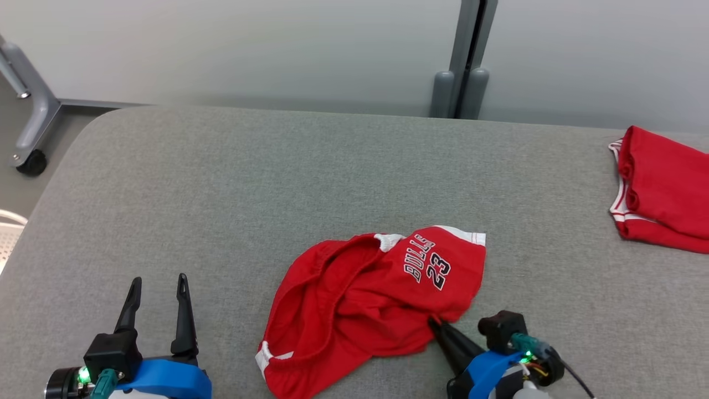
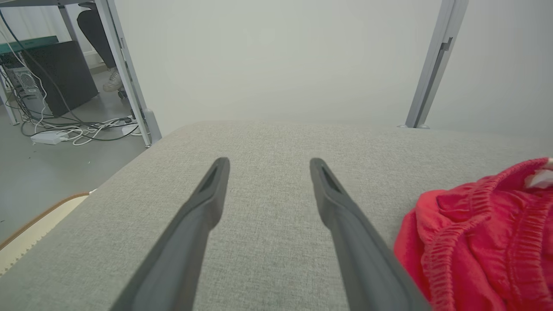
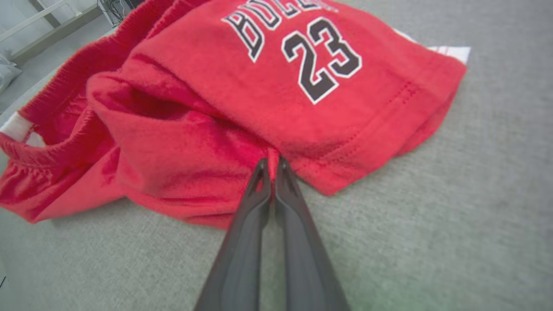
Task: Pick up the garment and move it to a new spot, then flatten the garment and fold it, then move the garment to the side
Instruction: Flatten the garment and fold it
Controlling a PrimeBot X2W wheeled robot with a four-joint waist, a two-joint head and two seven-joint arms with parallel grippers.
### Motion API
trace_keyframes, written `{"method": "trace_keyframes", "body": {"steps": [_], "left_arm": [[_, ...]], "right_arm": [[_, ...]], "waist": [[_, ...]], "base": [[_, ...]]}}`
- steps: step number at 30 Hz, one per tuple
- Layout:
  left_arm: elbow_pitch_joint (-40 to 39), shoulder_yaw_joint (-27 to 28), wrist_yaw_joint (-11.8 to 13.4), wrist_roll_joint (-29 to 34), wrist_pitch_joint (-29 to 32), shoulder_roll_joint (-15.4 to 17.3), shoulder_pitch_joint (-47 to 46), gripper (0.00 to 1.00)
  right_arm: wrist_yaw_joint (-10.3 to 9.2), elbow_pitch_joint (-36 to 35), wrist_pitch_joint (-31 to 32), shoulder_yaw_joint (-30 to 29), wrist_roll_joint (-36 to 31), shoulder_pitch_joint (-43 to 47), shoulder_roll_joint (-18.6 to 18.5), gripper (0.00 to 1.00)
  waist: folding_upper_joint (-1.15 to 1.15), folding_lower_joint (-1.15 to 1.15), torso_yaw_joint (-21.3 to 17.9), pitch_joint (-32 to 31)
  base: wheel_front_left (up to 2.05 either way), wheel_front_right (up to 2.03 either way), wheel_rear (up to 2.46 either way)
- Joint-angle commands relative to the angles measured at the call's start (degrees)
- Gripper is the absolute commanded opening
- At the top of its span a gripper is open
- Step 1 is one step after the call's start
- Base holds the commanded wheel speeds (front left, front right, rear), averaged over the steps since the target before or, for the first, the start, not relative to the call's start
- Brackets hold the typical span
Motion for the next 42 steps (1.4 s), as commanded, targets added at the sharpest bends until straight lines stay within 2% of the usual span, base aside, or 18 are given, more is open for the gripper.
{"method": "trace_keyframes", "body": {"steps": [1, 8, 12, 16, 17, 18, 19, 25, 31, 38, 42], "left_arm": [[0.0, 0.2, 0.1, -0.2, -0.1, 0.0, 0.1, 1.00], [-0.1, 0.3, -0.1, -0.2, -0.1, -0.1, 1.0, 1.00], [-0.2, 0.2, -0.1, -0.2, -0.1, -0.1, 1.0, 1.00], [-0.2, 0.3, -0.2, -0.3, -0.1, -0.1, 0.7, 1.00], [-0.2, 0.3, -0.2, -0.4, -0.1, -0.1, 0.6, 1.00], [-0.3, 0.3, -0.2, -0.3, -0.1, -0.2, 0.5, 1.00], [-0.2, 0.3, -0.2, -0.3, -0.1, -0.1, 0.4, 1.00], [0.0, 0.5, -0.1, -0.1, -0.1, 0.1, 0.7, 1.00], [-0.6, 0.7, 0.1, 0.2, -0.1, 0.1, 1.7, 1.00], [-0.6, -0.8, 0.2, 0.6, -0.1, 0.0, 1.5, 1.00], [-0.8, -4.1, -0.5, 1.9, -0.1, 0.2, 0.7, 1.00]], "right_arm": [[0.01, -0.7, -0.5, -0.8, 0.2, 0.5, -0.7, 0.00], [0.01, -10.4, -0.8, -7.3, -1.2, 6.5, -4.9, 0.00], [0.01, -17.9, 3.0, -11.9, -2.9, 12.7, -6.9, 0.00], [0.01, -24.9, 7.1, -16.7, -4.2, 18.9, -6.6, 0.00], [0.01, -26.6, 7.3, -17.9, -4.5, 19.6, -6.2, 0.32], [0.01, -27.8, 7.5, -18.8, -4.5, 20.6, -5.4, 0.92], [0.01, -28.6, 7.9, -19.5, -5.0, 21.4, -4.9, 1.00], [0.01, -32.1, 4.8, -24.5, -7.5, 21.6, -2.4, 1.00], [0.01, -31.7, -0.2, -29.0, -10.3, 19.5, -0.6, 1.00], [0.01, -29.6, -1.5, -30.2, -12.0, 17.2, 0.5, 1.00], [0.01, -30.0, -1.5, -30.3, -11.9, 17.2, 0.7, 1.00]], "waist": [[-0.01, 0.00, -0.8, -0.6], [-0.01, 0.00, -3.0, -1.8], [-0.01, 0.00, -3.9, -2.1], [-0.01, 0.00, -4.4, -1.8], [-0.01, 0.00, -4.5, -1.7], [-0.01, 0.00, -4.6, -1.6], [-0.01, 0.00, -4.6, -1.6], [-0.01, 0.00, -4.8, -2.1], [-0.01, 0.00, -5.1, -2.7], [-0.01, 0.00, -5.5, -2.5], [-0.01, 0.00, -5.9, -2.5]], "base": [[0.00, 0.00, 0.00], [0.00, 0.00, 0.00], [0.00, 0.00, 0.00], [0.00, 0.00, 0.00], [0.00, 0.00, 0.00], [0.00, 0.00, 0.00], [0.00, 0.00, 0.00], [0.00, 0.00, 0.00], [0.00, 0.00, 0.00], [0.00, 0.00, 0.00], [0.00, 0.00, 0.00]]}}
